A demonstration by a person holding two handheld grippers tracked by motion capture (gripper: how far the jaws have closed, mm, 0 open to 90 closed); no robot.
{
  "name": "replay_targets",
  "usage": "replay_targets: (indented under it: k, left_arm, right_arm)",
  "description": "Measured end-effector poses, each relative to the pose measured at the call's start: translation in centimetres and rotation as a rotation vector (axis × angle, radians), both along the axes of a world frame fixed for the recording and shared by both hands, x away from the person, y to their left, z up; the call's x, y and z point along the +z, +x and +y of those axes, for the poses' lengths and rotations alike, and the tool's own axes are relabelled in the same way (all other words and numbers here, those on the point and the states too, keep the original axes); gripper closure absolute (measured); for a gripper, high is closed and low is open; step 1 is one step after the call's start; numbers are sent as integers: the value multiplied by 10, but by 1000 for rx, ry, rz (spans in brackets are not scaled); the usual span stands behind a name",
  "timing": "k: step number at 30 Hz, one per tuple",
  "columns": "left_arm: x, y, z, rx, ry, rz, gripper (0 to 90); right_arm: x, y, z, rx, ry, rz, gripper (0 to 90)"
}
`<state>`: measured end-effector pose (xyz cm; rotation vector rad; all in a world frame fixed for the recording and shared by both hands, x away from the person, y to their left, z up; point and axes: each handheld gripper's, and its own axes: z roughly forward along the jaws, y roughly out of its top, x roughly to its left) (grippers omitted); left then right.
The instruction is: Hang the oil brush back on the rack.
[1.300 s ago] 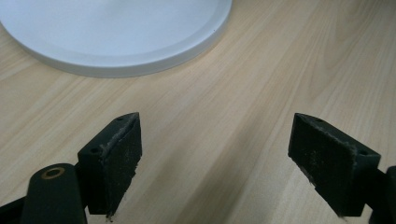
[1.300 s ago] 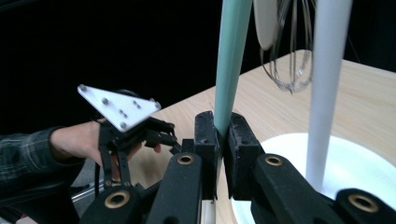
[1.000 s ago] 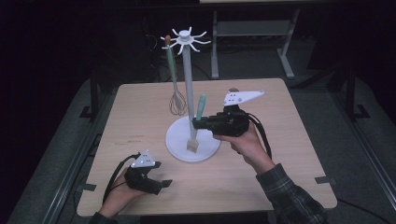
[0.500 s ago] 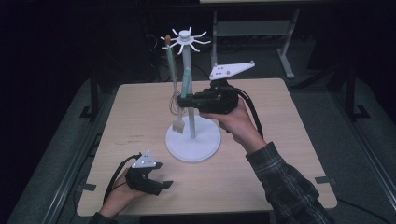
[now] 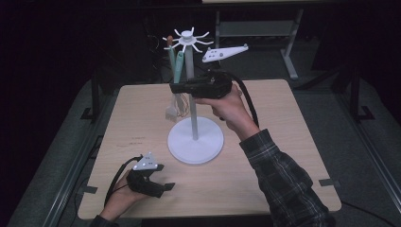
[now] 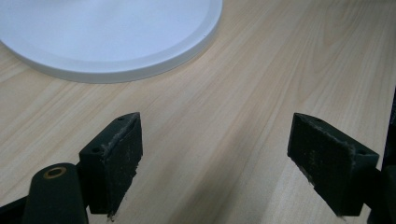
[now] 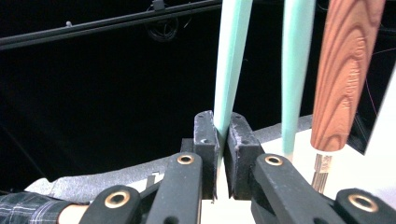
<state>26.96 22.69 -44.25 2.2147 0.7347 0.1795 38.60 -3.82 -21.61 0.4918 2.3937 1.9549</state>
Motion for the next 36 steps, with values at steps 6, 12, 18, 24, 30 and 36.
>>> replay_targets:
  k: [6, 12, 18, 24, 30, 36]
  left_arm:
    - [0, 0, -1, -11, 10, 3, 176]
    - [0, 0, -1, -10, 5, 11, 176]
    - [0, 0, -1, -14, 7, 11, 176]
    - [0, 0, -3, -15, -3, 23, 175]
    - [-1, 0, -3, -16, -7, 21, 175]
    - [-1, 1, -2, -22, 1, 19, 175]
  right_arm:
    - [-2, 4, -2, -12, -3, 11, 847]
    - [-6, 7, -7, -28, 4, 22, 843]
    - [-7, 5, -11, -60, -9, -14, 770]
    - [-17, 5, -27, -128, -37, -33, 652]
    - [-32, 2, -46, -172, -55, -22, 527]
    - [-50, -7, -64, -201, -75, -16, 429]
